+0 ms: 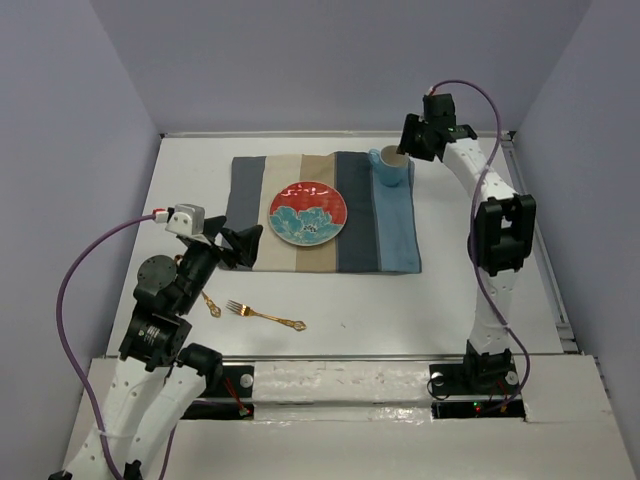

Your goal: Set the dinner table for one person

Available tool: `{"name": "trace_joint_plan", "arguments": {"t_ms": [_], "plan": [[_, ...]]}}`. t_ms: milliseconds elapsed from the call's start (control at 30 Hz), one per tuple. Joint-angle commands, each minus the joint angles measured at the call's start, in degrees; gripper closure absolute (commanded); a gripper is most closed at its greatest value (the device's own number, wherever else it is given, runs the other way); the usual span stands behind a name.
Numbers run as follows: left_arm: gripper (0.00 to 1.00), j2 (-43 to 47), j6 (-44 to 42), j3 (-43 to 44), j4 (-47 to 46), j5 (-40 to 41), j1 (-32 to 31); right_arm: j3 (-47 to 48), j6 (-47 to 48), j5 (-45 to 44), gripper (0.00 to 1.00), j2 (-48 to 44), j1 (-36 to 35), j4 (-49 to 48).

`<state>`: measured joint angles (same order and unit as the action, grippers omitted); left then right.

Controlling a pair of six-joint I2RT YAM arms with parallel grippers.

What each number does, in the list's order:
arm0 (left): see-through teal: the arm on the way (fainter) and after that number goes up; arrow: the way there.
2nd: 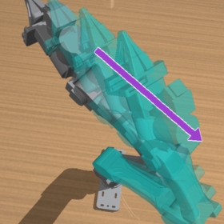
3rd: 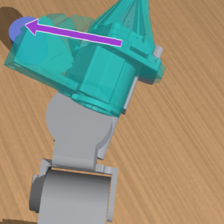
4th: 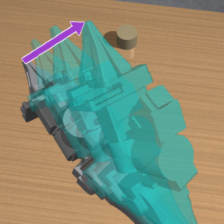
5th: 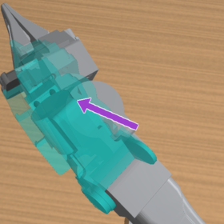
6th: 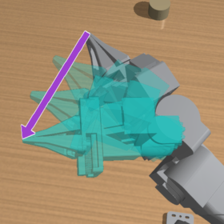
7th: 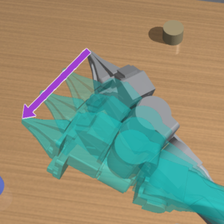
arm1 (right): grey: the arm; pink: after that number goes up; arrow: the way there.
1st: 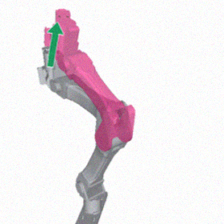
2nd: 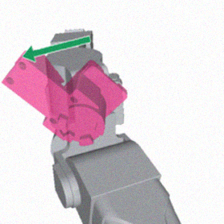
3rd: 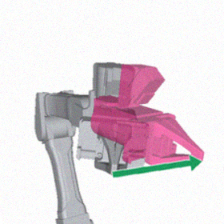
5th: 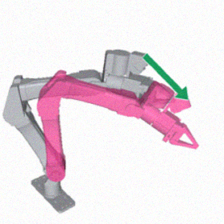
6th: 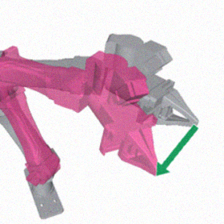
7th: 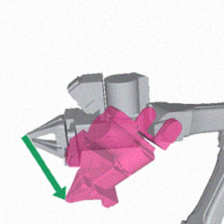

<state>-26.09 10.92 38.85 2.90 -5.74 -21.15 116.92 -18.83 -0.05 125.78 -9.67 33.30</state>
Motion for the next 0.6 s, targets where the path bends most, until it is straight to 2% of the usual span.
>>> {"name": "trace_joint_plan", "arguments": {"t_ms": [0,33,67,100,133,200,233,300,400,500,567], "plan": [[0.01,0.2,-0.5,-0.1,-1.6,1.6,0.9,-7.3,1.6,9.8,0.44,-13.1,-1.5,-5.7],[0.01,0.3,-0.4,0.0,-1.5,2.0,1.1,-11.1,2.2,11.7,0.44,-18.8,-2.8,-8.1],[0.01,0.6,-0.4,0.1,-1.4,3.0,1.3,-19.4,3.4,14.2,0.44,-21.7,-6.6,-13.2],[0.01,0.8,-0.4,0.1,-1.3,3.7,1.5,-23.8,3.9,14.6,0.44,-24.5,-9.2,-15.7],[0.01,1.1,-0.3,0.2,-1.1,5.1,1.7,-32.5,4.8,15.2,0.44,-29.7,-15.0,-21.5],[0.01,1.6,-0.1,0.3,-0.7,8.6,2.0,-40.8,5.3,15.5,0.44,-33.6,-21.4,-27.4],[0.01,2.0,0.1,0.3,-0.3,11.0,2.2,-44.3,5.5,15.6,0.44,-36.0,-28.1,-32.7],[0.01,2.2,0.4,0.4,0.3,13.1,2.4,-50.6,5.5,15.2,0.44,-36.2,-34.3,-37.3],[0.01,2.3,1.0,0.6,0.4,15.1,3.0,-51.3,9.1,11.2,0.42,-32.6,-46.1,-38.0],[0.01,2.1,1.6,0.5,0.4,15.8,4.1,-46.8,13.9,6.0,0.41,-26.6,-53.7,-34.6],[0.01,2.1,2.0,0.5,0.4,16.0,4.8,-44.5,15.1,3.2,0.41,-23.2,-56.1,-33.6]]}}
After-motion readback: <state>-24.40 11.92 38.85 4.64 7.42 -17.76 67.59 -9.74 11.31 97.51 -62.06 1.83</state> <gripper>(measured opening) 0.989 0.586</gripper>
